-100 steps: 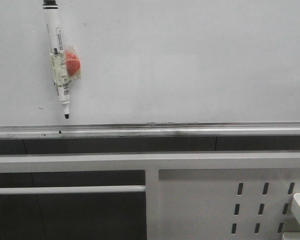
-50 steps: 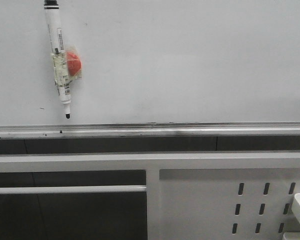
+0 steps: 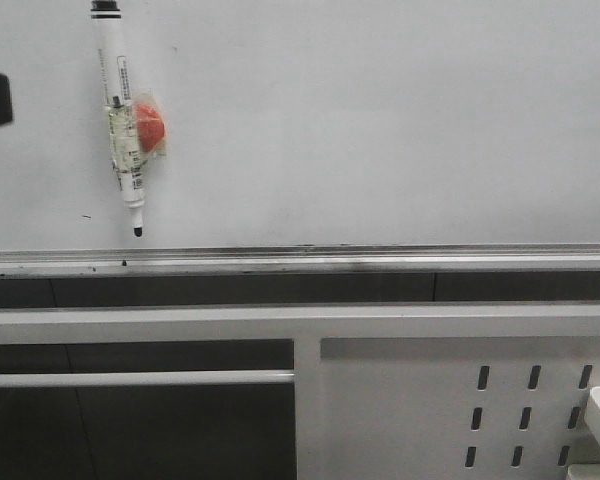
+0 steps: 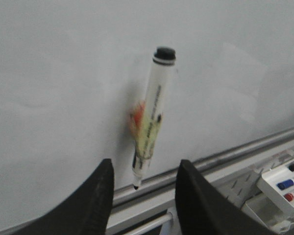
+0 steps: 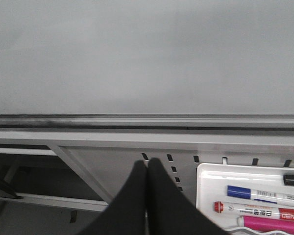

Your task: Write number 1 on whiteboard

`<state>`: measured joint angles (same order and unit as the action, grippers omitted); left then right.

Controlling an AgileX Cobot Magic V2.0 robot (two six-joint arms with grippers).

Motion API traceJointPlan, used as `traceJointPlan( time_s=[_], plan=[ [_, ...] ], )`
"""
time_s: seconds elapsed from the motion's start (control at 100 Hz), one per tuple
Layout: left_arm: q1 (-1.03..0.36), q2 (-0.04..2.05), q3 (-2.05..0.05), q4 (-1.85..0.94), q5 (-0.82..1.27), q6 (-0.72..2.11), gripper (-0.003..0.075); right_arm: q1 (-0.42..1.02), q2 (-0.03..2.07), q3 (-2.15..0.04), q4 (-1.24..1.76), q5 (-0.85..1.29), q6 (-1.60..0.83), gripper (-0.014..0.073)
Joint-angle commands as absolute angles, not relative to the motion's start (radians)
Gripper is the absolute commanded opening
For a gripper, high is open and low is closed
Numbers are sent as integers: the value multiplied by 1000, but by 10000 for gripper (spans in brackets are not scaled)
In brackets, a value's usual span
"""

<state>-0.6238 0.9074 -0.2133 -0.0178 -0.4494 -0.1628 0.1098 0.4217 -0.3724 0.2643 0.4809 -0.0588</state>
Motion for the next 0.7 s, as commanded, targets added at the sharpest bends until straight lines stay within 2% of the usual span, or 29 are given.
traceJointPlan(
  time_s=[0.0,0.13,0.57,0.69],
  plan=[
    [-655,964,-219,-36,-641,-167,263,135,436,-410,273,401,-74,-69],
    [-656,1072,-204,-43,-738,-167,264,166,436,-410,273,401,-74,-69],
    [-656,1498,-174,-64,-1359,-174,264,175,436,-410,273,368,-74,-69],
    [-656,1554,-182,-56,-1362,-174,263,175,436,-410,275,358,-74,-69]
  ],
)
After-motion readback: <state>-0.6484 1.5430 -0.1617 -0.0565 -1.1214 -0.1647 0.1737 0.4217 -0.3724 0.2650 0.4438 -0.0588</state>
